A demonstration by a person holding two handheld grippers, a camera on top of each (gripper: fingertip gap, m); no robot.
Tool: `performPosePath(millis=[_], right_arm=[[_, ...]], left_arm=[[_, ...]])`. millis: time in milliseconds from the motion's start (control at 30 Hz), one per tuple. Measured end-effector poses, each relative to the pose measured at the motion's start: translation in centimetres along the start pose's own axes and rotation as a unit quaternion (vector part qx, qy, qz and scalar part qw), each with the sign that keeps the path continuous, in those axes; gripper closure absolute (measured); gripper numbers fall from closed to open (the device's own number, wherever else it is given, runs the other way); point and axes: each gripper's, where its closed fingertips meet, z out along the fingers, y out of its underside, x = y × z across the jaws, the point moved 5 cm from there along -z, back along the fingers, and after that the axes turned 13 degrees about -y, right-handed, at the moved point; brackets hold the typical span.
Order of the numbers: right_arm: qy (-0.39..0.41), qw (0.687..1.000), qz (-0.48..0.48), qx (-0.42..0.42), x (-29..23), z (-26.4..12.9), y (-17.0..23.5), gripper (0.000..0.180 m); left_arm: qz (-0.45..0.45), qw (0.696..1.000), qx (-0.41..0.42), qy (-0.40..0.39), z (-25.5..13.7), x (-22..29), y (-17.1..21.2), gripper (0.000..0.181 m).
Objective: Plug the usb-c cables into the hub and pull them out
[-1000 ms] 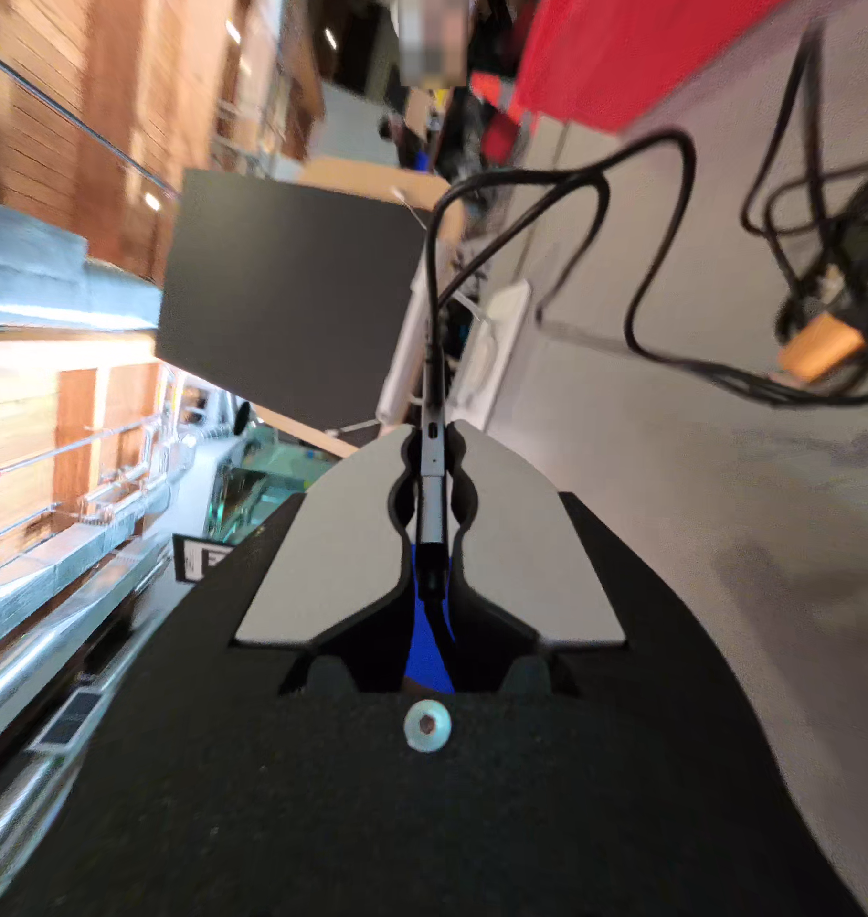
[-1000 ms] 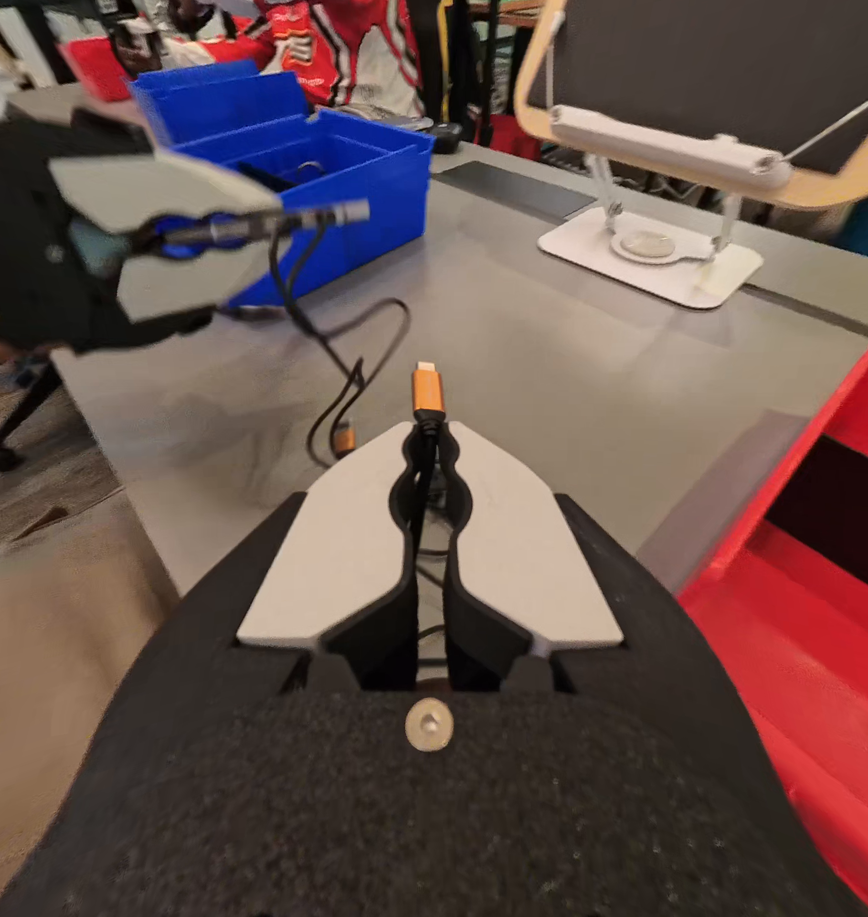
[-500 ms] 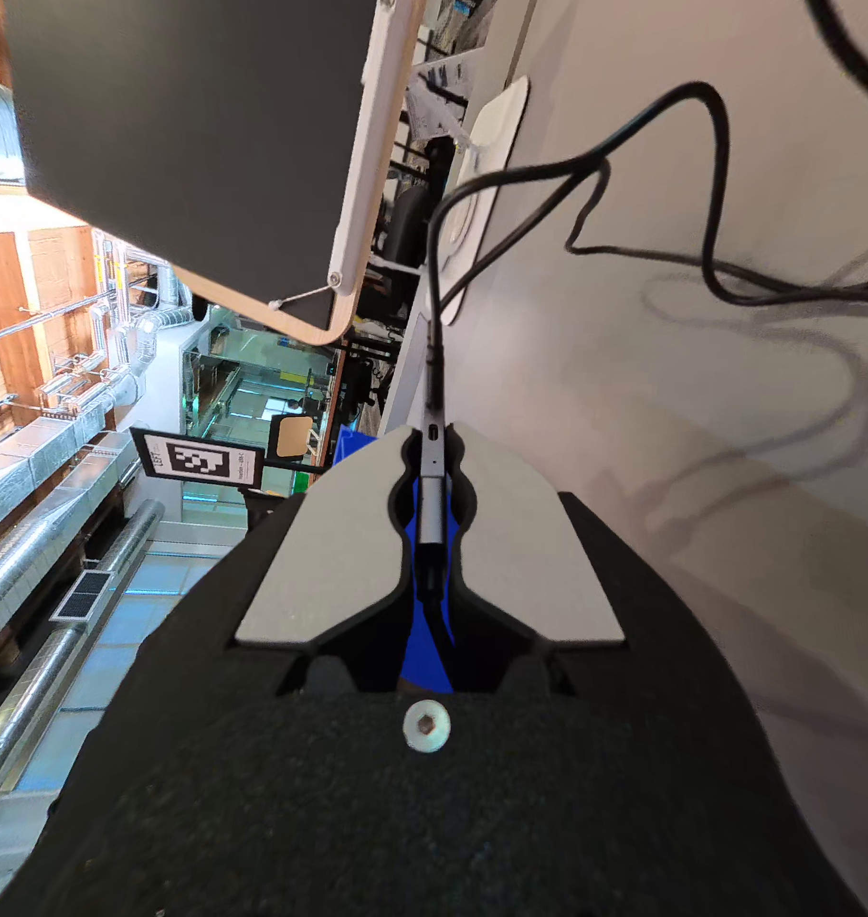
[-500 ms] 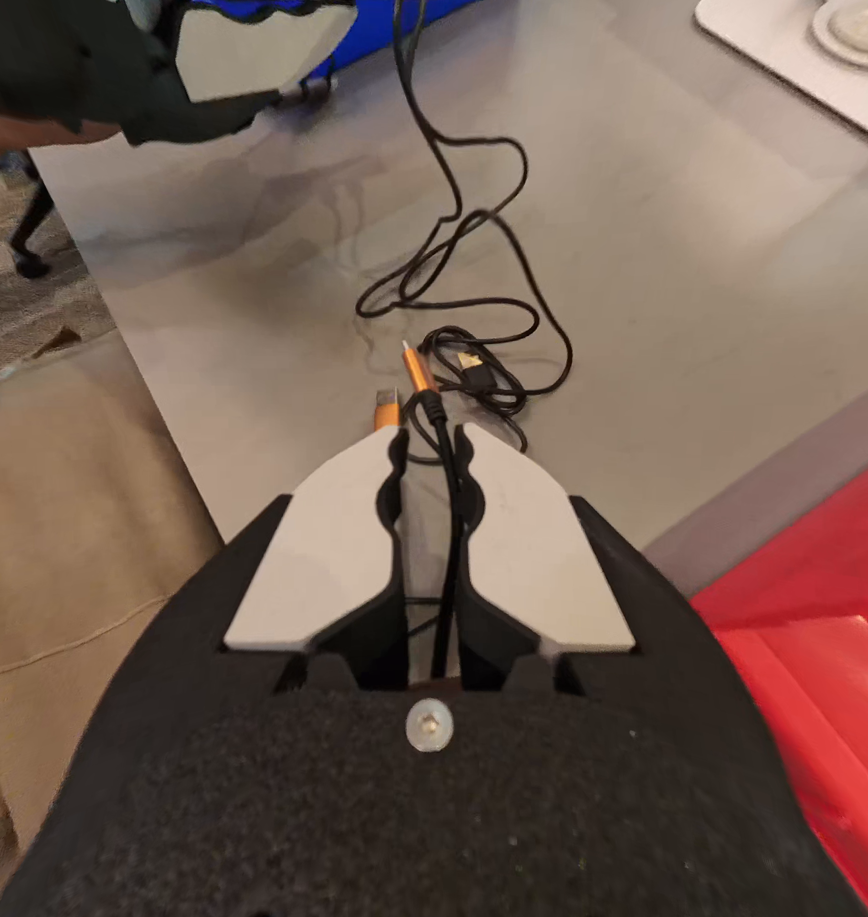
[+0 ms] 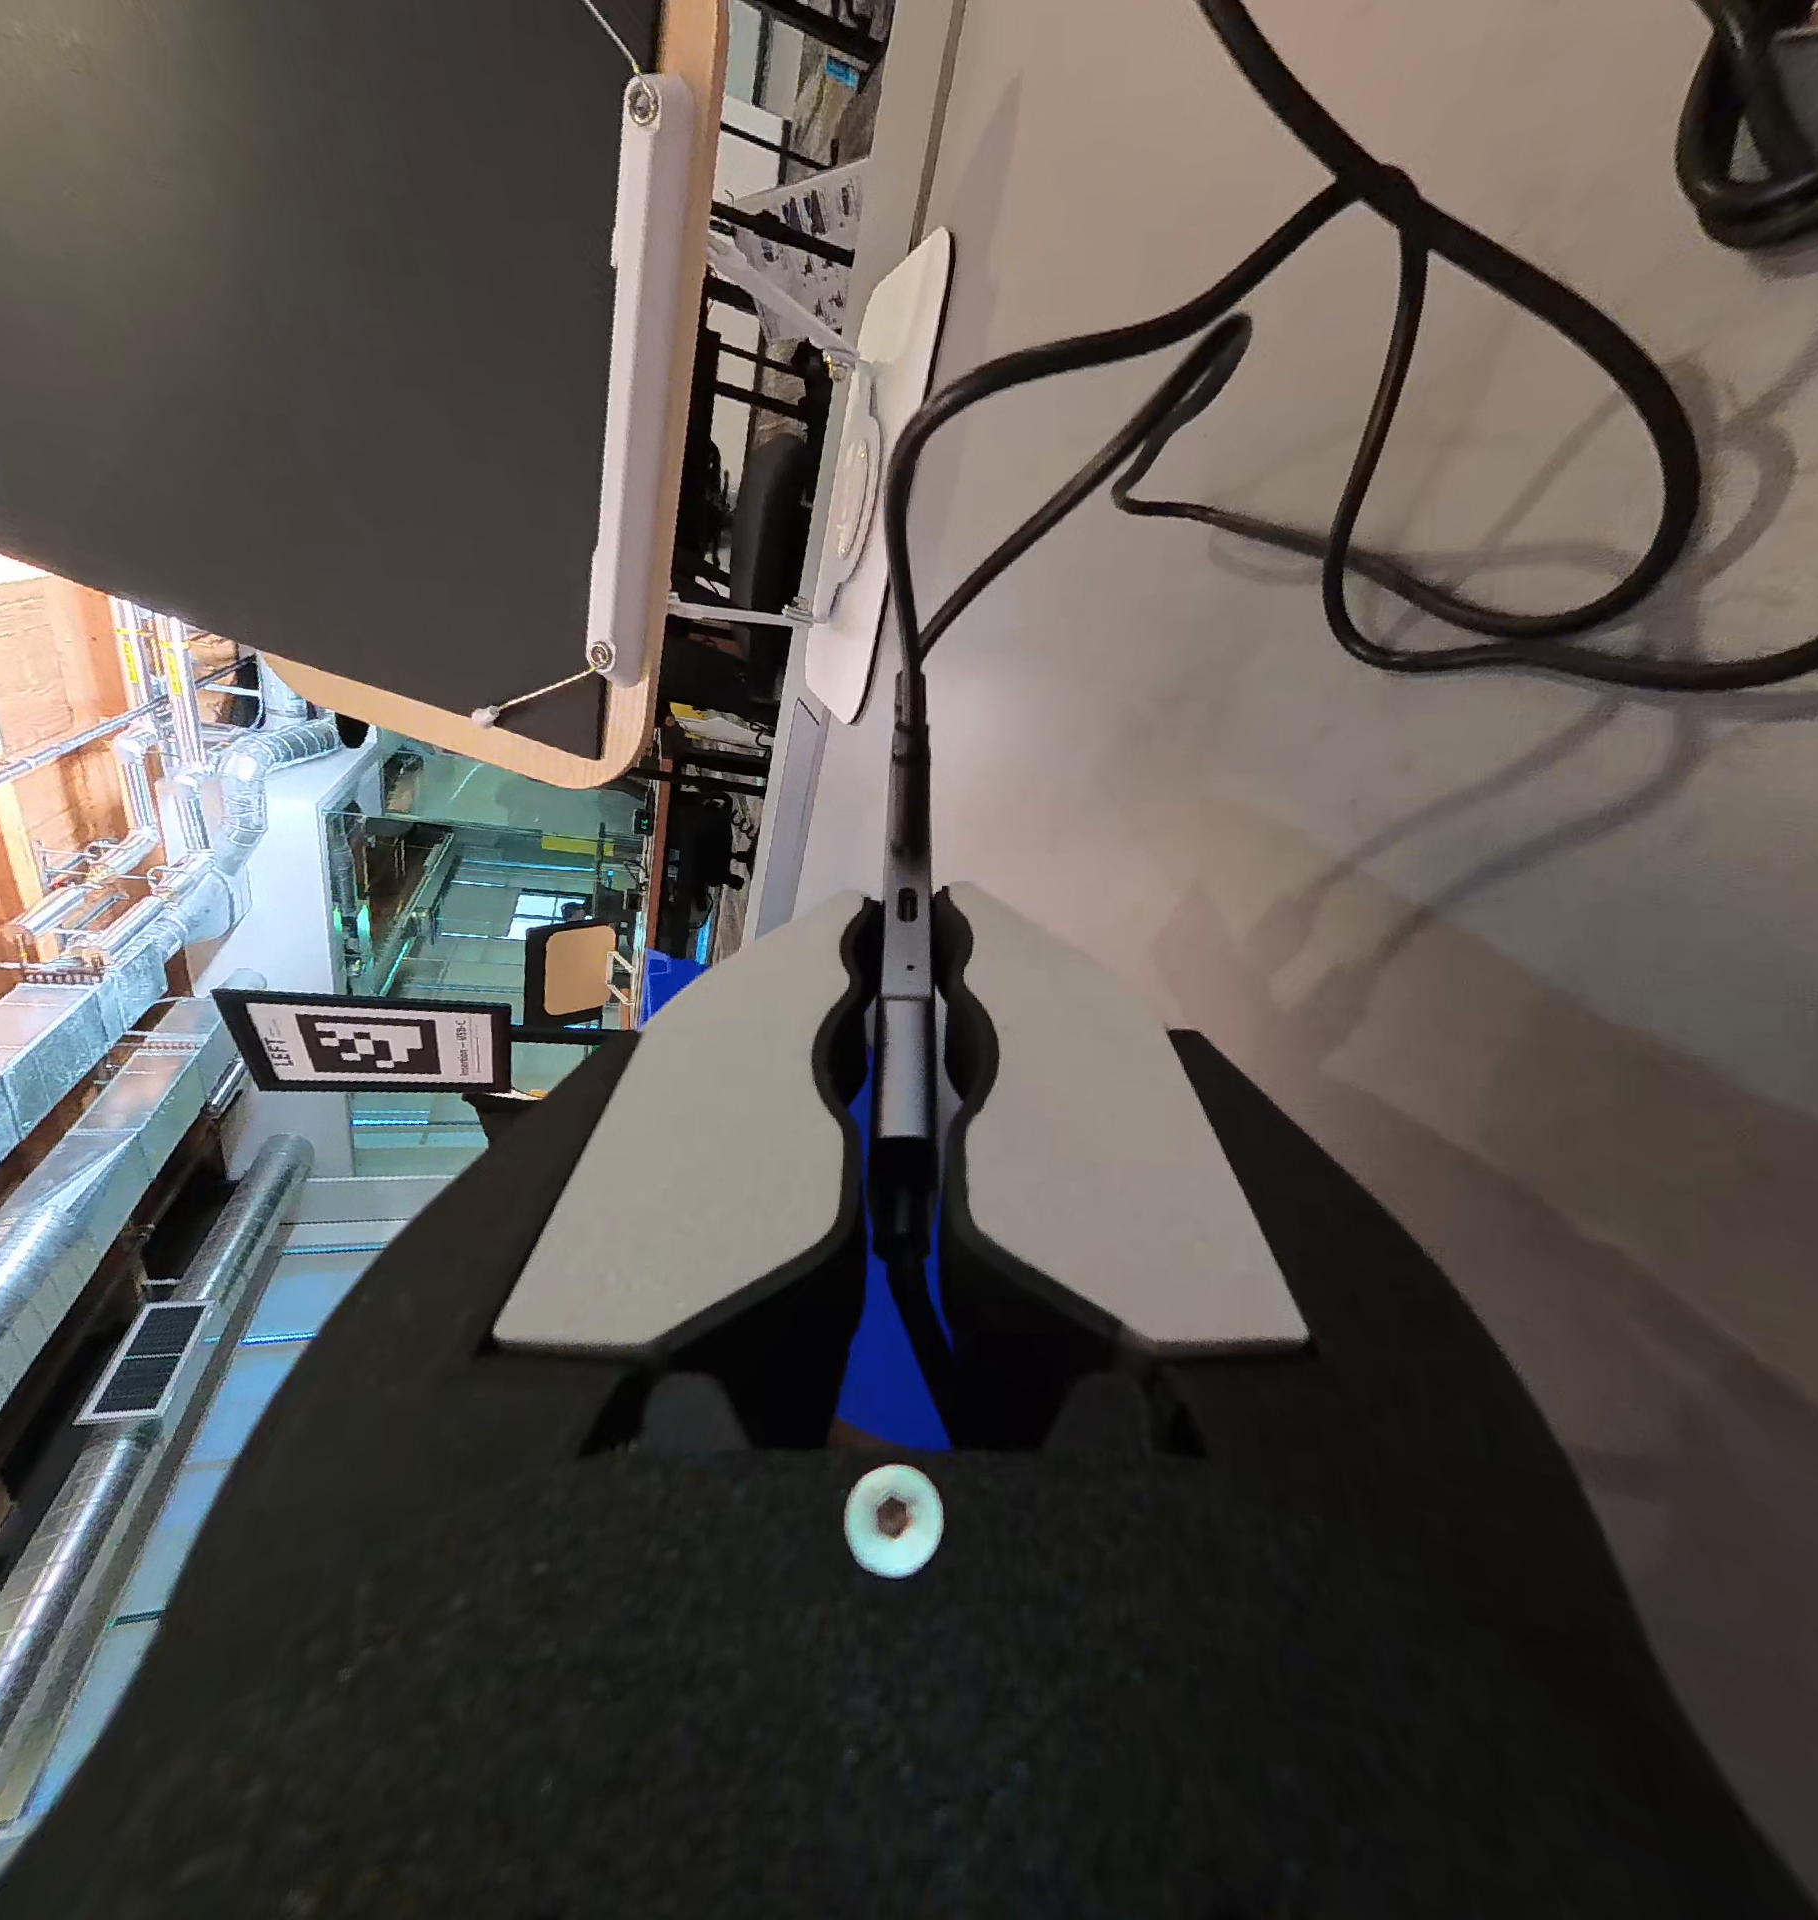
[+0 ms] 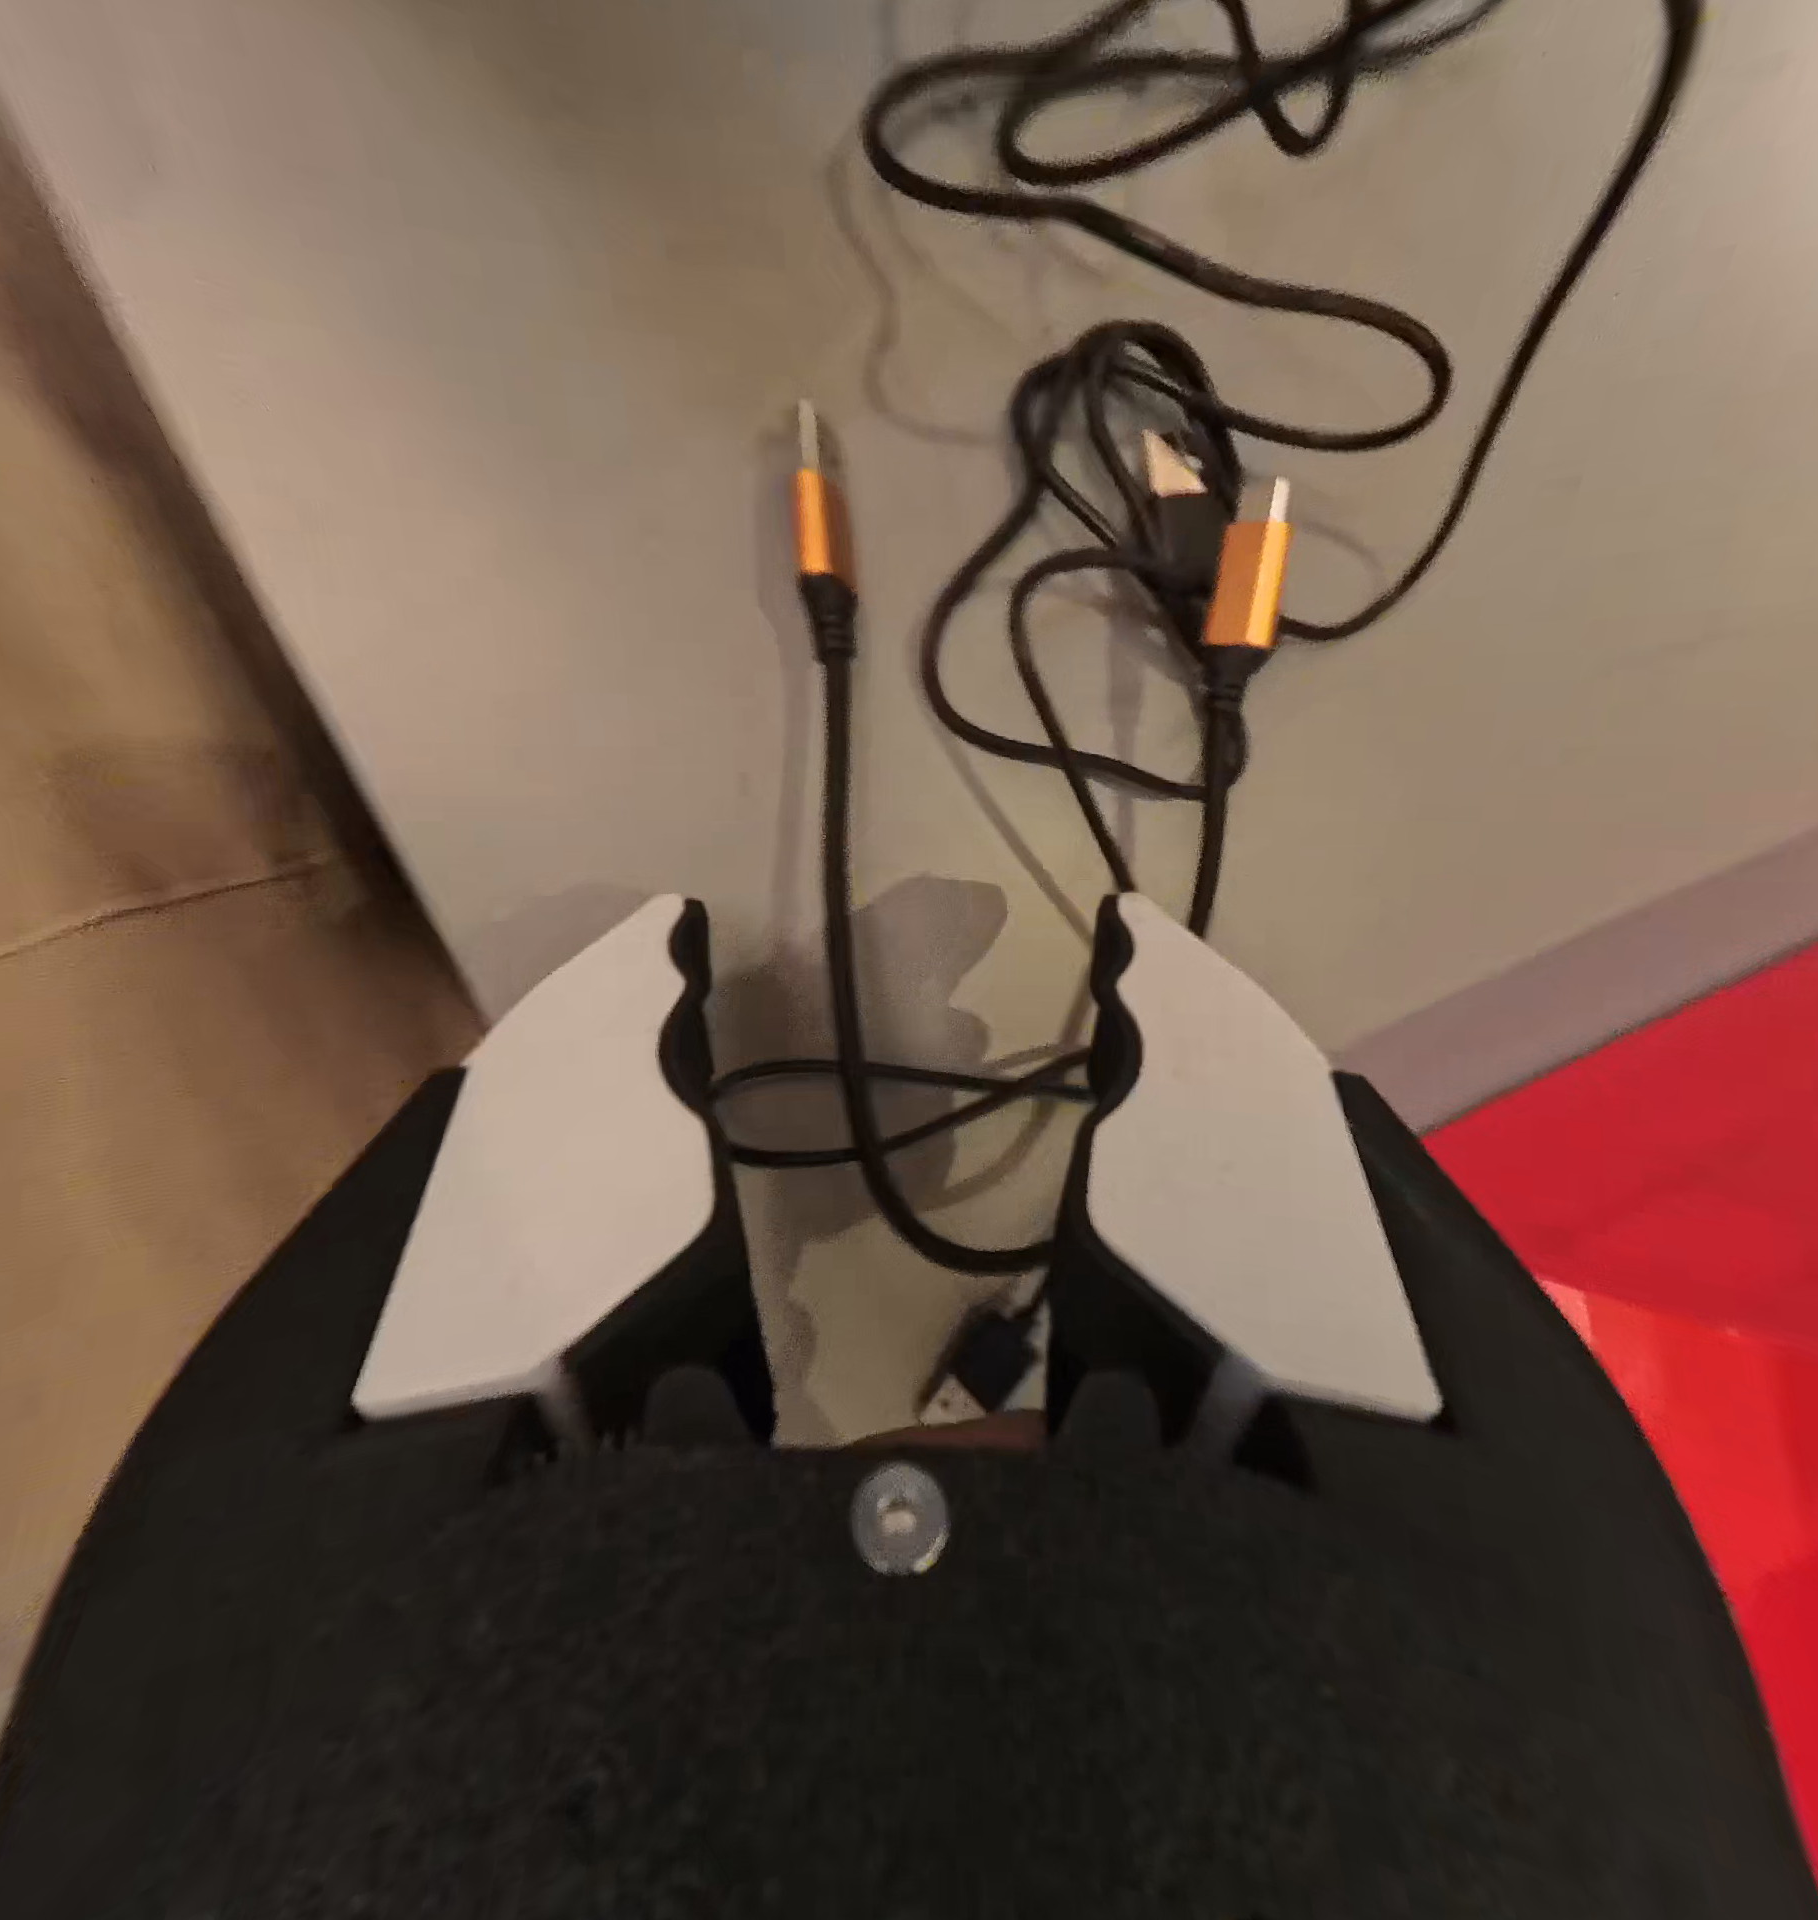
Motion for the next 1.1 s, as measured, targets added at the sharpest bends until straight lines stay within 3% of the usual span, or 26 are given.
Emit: performPosePath(millis=[133,300,400,633,867,1100], right_arm=[[0.035,0.999,0.008,-0.004,1.6,-0.1,0.5,0.106],[-0.007,0.999,0.048,-0.010,2.6,0.6,1.0,0.086],[-0.032,0.998,0.054,-0.012,2.5,1.0,0.7,0.087],[-0.009,0.998,0.037,-0.040,2.5,0.5,1.1,0.124],[0.015,0.999,0.018,-0.038,2.1,-0.8,1.2,0.142],[0.003,0.999,0.012,-0.045,1.8,-1.6,2.0,0.173]], left_arm=[[-0.002,1.000,0.003,0.006,0.0,0.0,0.0,0.172],[0.009,1.000,0.006,0.014,-0.1,0.5,-0.2,0.172],[0.012,1.000,0.008,0.019,-0.1,0.7,-0.4,0.172],[0.016,1.000,0.011,0.020,-0.2,0.8,-0.4,0.172],[0.019,1.000,0.017,0.019,-0.2,0.9,-0.5,0.172],[0.024,0.999,0.018,0.019,-0.3,0.9,-0.6,0.172]])
